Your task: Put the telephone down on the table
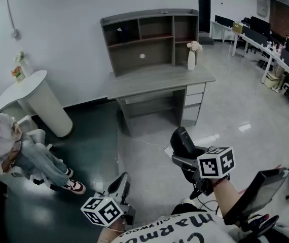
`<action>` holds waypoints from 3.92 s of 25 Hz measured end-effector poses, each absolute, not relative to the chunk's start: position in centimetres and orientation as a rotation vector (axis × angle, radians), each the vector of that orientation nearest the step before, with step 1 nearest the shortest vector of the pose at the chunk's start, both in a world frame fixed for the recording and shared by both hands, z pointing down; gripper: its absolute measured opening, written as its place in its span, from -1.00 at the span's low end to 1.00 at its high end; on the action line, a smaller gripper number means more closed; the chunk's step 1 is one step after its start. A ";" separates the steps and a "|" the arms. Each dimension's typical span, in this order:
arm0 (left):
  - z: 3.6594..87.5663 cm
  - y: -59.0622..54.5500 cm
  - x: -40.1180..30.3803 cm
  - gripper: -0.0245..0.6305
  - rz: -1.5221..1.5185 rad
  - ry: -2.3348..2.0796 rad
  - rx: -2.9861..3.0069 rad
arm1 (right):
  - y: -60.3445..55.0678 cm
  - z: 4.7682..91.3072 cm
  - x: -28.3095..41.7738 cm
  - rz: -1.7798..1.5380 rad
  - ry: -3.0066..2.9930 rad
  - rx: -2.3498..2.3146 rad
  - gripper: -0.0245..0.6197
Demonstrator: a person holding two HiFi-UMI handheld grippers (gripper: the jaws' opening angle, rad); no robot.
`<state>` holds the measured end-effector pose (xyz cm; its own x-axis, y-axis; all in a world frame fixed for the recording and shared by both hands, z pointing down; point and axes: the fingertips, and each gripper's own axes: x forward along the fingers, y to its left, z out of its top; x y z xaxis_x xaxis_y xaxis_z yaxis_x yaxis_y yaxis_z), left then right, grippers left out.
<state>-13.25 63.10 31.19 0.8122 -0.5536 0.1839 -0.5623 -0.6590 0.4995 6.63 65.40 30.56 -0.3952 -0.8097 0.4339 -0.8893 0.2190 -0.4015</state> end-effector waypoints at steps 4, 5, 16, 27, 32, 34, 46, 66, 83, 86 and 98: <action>31.2 63.3 -13.6 -0.90 0.019 -0.823 2.449 | 65.5 30.5 6.5 0.911 -2.346 1.654 -0.04; 31.1 63.3 -13.8 -0.90 0.017 -0.825 2.449 | 65.4 30.4 6.4 0.909 -2.347 1.654 -0.04; 30.9 62.1 -15.2 -0.90 -0.020 -0.840 2.438 | 63.3 30.4 4.9 0.998 -2.376 1.644 -0.05; 32.7 55.8 -13.9 -0.90 0.002 -0.889 2.402 | 56.0 34.3 6.9 1.029 -2.226 1.586 -0.05; 32.8 50.1 -11.9 -0.90 0.013 -0.931 2.382 | 49.7 34.8 9.3 1.023 -2.229 1.554 -0.05; 32.8 47.6 -10.8 -0.90 0.018 -0.945 2.371 | 47.1 35.0 10.6 1.018 -2.223 1.541 -0.05; 32.9 34.4 -4.2 -0.90 0.034 -0.955 2.334 | 33.1 35.4 17.5 1.009 -2.182 1.521 -0.05; 35.6 21.1 0.5 -0.90 0.098 -0.949 2.307 | 19.9 38.2 23.6 1.073 -2.127 1.541 -0.05; 34.7 5.1 -2.5 -0.90 0.207 -0.778 2.387 | 9.8 37.6 20.8 1.158 -1.974 1.735 -0.05; 34.4 3.0 -3.3 -0.90 0.220 -0.748 2.403 | 8.1 37.3 20.3 1.158 -1.955 1.777 -0.05; 34.7 -2.7 -7.2 -0.90 0.244 -0.685 2.449 | 2.6 37.7 14.8 1.185 -1.929 1.796 -0.05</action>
